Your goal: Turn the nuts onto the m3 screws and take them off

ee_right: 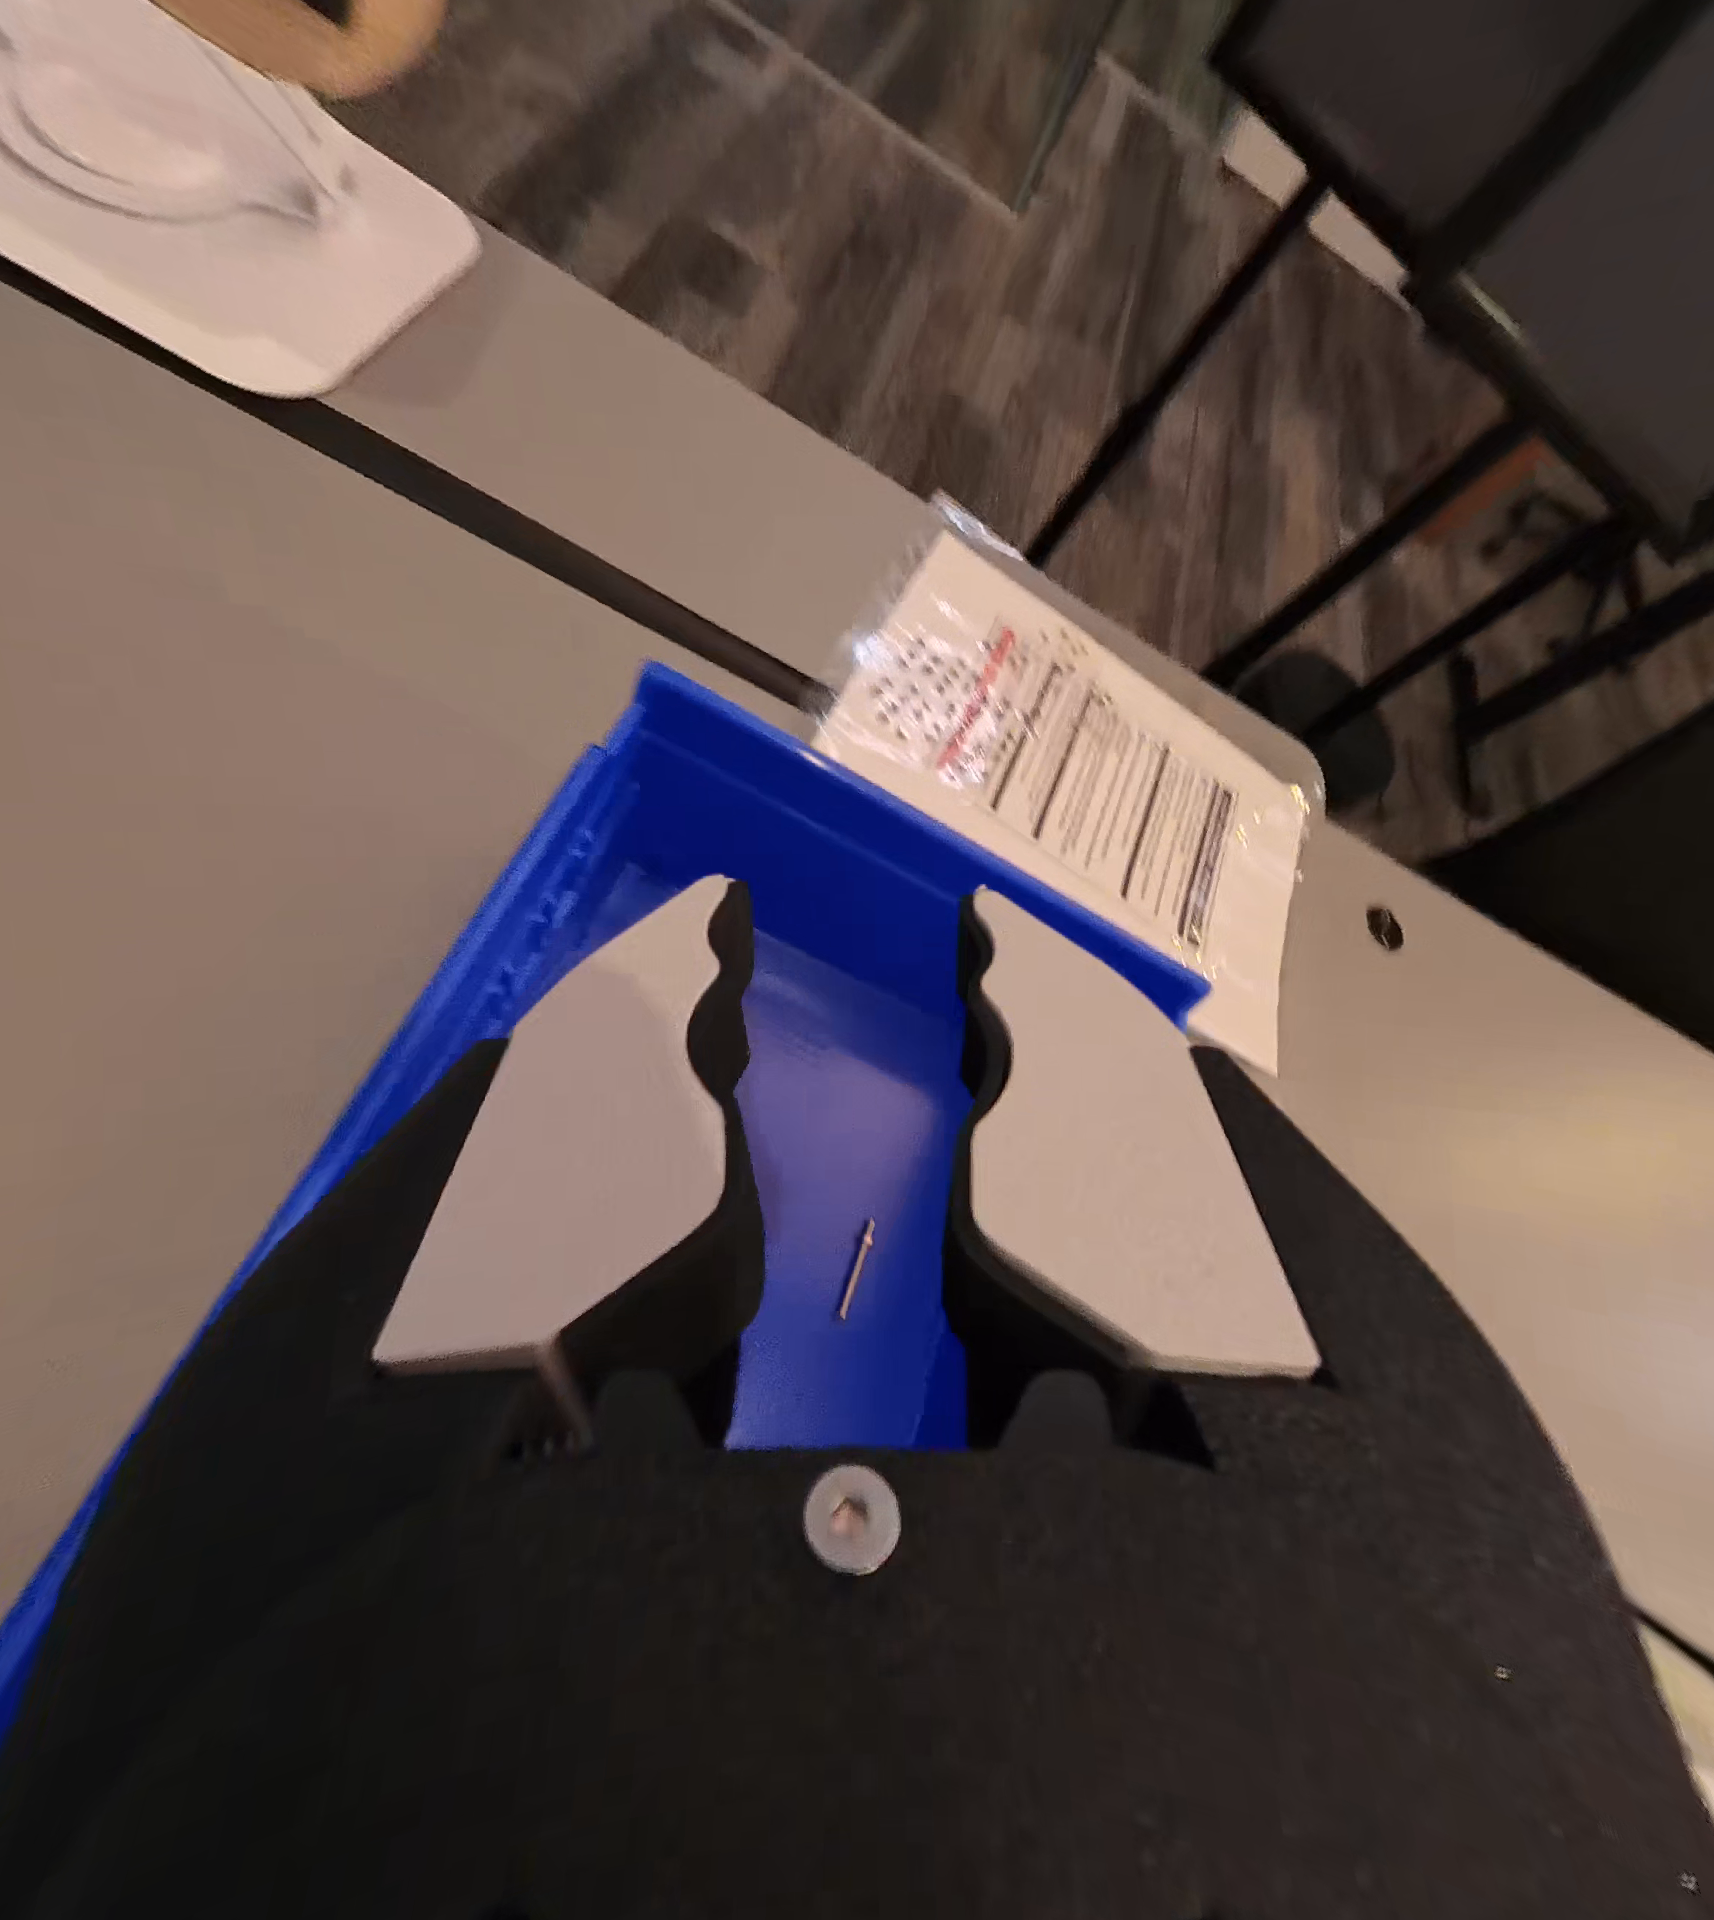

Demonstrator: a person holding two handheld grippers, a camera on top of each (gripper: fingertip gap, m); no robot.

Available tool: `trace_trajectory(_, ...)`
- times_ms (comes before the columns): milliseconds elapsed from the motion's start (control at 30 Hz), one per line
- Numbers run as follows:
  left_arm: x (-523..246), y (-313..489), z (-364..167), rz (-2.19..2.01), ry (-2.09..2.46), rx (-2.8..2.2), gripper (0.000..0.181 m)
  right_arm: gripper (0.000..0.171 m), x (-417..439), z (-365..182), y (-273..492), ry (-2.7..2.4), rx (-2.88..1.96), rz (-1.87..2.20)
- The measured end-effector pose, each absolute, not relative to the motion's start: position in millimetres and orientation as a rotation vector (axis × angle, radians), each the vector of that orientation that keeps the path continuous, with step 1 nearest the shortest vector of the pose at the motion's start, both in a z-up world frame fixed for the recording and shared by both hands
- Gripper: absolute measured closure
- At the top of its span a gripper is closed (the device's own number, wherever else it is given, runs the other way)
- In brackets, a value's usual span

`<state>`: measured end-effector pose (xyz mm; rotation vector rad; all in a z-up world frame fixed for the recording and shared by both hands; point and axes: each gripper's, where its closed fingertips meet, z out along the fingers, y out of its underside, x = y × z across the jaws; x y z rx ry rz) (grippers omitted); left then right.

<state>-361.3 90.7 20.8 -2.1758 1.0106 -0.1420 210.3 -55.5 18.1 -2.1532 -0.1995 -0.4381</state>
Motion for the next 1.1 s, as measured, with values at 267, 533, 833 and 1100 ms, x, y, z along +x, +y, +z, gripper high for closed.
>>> trace_trajectory(267, -379, 55, -29, -0.230, 1.153, -2.473, 0.178, 0.135, 178, 31, -46, -0.322, -2.075, -0.386)
trace_trajectory(533, -387, 58, -79, -0.224, 1.439, -2.469, 0.177, 0.134, 178, 17, -48, -0.360, -2.113, -0.348)
trace_trajectory(833, -426, 51, -110, -0.088, 1.630, -2.407, 0.175, 0.135, 165, 16, -36, -0.424, -2.100, -0.319)
trace_trajectory(1100, -428, 43, -137, -0.080, 1.563, -2.539, 0.173, 0.135, 155, 7, -30, -0.472, -2.114, -0.301)
